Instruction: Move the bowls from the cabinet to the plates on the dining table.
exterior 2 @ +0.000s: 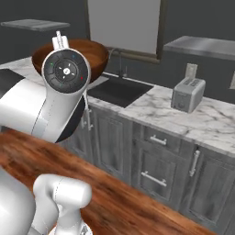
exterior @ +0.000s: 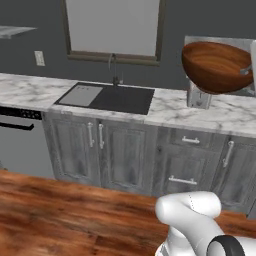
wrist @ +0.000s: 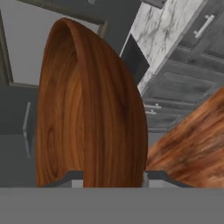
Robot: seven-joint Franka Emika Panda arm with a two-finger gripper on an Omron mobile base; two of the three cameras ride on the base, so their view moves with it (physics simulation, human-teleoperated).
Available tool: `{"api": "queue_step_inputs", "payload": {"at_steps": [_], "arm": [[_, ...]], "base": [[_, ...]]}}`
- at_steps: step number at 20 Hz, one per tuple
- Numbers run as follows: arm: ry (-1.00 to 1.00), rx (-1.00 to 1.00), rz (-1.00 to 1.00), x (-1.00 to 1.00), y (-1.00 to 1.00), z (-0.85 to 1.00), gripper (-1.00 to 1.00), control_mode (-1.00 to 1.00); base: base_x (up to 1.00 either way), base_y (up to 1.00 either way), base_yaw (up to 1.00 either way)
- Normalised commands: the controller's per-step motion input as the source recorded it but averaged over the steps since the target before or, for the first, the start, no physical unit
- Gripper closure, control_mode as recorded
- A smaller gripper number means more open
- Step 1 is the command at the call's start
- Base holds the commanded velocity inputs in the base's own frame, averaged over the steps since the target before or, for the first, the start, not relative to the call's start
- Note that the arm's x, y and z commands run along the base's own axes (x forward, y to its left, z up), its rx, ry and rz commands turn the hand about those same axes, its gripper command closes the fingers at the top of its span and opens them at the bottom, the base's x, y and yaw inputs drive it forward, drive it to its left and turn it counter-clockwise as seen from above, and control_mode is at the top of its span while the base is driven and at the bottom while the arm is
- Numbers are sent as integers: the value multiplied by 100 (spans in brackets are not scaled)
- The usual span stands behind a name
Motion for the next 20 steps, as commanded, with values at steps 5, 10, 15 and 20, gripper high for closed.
{"api": "queue_step_inputs", "payload": {"at_steps": [5, 10, 15, 20], "arm": [[0, 0, 0, 0, 0, 0, 100, 100], [0, 0, 0, 0, 0, 0, 100, 100], [0, 0, 0, 0, 0, 0, 100, 100], [0, 0, 0, 0, 0, 0, 100, 100]], "base": [[0, 0, -25], [0, 0, -25], [0, 0, -25], [0, 0, -25]]}}
